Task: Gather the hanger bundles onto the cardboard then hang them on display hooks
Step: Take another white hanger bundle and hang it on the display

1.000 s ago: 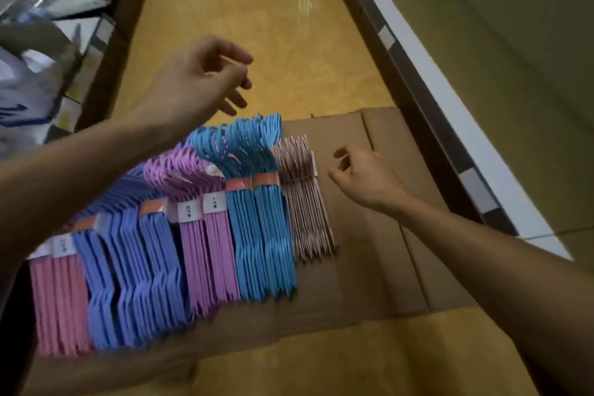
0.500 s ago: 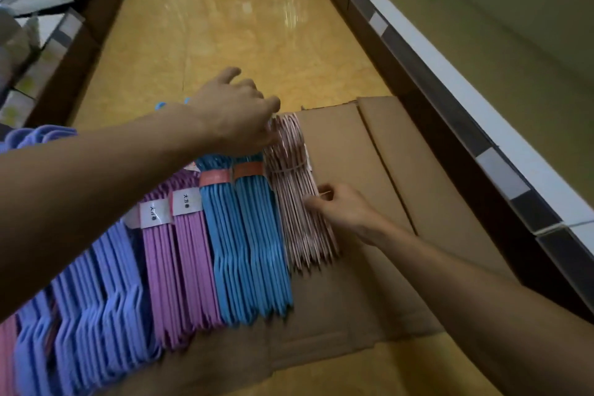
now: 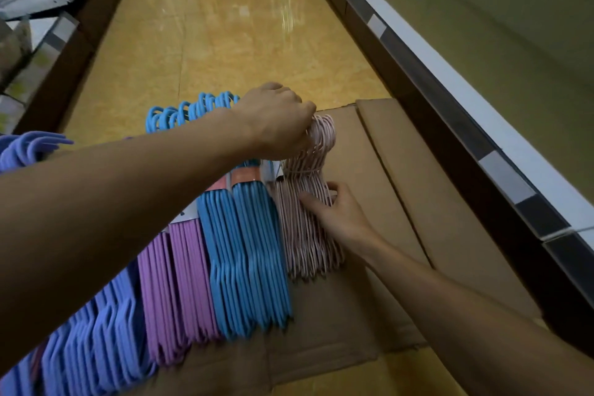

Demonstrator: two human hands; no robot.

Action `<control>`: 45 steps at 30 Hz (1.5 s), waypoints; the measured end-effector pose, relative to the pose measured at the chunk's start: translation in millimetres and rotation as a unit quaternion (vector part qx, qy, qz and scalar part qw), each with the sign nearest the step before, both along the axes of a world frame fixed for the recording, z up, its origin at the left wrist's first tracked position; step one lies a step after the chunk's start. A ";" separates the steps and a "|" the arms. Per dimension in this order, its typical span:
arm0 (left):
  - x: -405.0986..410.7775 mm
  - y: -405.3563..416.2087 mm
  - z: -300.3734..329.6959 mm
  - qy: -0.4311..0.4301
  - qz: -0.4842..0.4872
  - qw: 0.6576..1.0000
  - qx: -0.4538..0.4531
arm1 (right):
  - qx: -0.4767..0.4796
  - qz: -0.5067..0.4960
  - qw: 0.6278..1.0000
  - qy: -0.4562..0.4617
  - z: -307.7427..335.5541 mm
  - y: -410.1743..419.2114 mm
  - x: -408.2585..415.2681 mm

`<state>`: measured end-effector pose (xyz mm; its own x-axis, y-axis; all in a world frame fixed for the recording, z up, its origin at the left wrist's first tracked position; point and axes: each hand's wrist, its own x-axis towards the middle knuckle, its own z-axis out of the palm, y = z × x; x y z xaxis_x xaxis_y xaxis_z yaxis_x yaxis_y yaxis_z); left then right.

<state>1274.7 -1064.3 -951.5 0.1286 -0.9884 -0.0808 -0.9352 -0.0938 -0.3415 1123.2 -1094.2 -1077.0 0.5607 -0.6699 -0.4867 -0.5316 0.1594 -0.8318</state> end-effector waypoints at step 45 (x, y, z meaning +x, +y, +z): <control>-19.9 -37.3 -25.7 0.750 0.381 0.423 -0.336 | 0.052 -0.108 0.971 -0.205 23.3 -65.8 -37.6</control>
<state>1254.8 -1101.6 -977.1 0.7330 -0.5712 -0.3692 0.3368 -0.1668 0.9267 1085.6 -1160.0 -1053.7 0.5743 -0.7523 -0.3228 -0.1030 0.3248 -0.9402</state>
